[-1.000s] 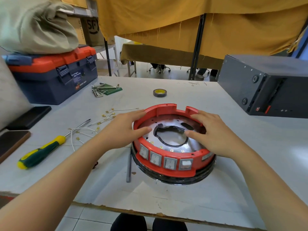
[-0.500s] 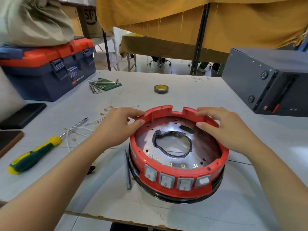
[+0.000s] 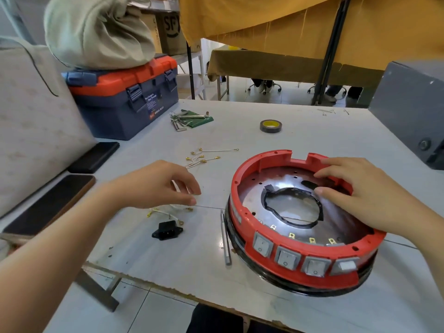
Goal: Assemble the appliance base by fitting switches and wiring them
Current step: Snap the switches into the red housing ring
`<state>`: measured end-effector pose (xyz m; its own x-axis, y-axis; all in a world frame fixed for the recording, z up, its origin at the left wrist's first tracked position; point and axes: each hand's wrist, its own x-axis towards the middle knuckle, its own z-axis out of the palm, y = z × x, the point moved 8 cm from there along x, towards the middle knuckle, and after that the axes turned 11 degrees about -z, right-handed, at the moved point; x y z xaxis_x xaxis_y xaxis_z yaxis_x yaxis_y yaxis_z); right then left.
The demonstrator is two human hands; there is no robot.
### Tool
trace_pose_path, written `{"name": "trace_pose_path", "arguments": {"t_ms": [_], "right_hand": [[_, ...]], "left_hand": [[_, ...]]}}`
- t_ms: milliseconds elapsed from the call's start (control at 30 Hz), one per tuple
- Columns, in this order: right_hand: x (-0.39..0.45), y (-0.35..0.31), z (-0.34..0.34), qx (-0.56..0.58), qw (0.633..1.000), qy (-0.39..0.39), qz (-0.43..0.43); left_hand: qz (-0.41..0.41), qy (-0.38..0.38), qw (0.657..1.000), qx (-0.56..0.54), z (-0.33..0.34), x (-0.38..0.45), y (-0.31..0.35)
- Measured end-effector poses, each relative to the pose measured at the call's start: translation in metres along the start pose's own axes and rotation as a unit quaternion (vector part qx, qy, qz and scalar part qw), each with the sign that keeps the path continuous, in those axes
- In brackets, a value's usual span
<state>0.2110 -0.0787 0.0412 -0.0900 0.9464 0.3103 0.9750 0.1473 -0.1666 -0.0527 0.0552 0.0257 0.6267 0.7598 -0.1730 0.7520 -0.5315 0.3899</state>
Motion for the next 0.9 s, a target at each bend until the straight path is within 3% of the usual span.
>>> {"name": "trace_pose_path", "arguments": {"t_ms": [367, 600, 767, 900], "right_hand": [[-0.016, -0.047, 0.005, 0.112, 0.993, 0.017, -0.026], [-0.015, -0.046, 0.005, 0.122, 0.992, 0.015, -0.013], [-0.014, -0.045, 0.007, 0.129, 0.992, 0.004, -0.006], [-0.014, -0.046, 0.007, 0.132, 0.991, -0.005, -0.008]], "left_hand": [[0.012, -0.034, 0.995, 0.090, 0.017, -0.044, -0.019], [0.016, 0.043, 0.995, 0.087, 0.027, -0.049, -0.024], [0.015, 0.094, 0.990, -0.102, 0.008, -0.049, -0.019], [0.025, 0.070, 0.942, -0.328, 0.002, -0.045, -0.008]]}}
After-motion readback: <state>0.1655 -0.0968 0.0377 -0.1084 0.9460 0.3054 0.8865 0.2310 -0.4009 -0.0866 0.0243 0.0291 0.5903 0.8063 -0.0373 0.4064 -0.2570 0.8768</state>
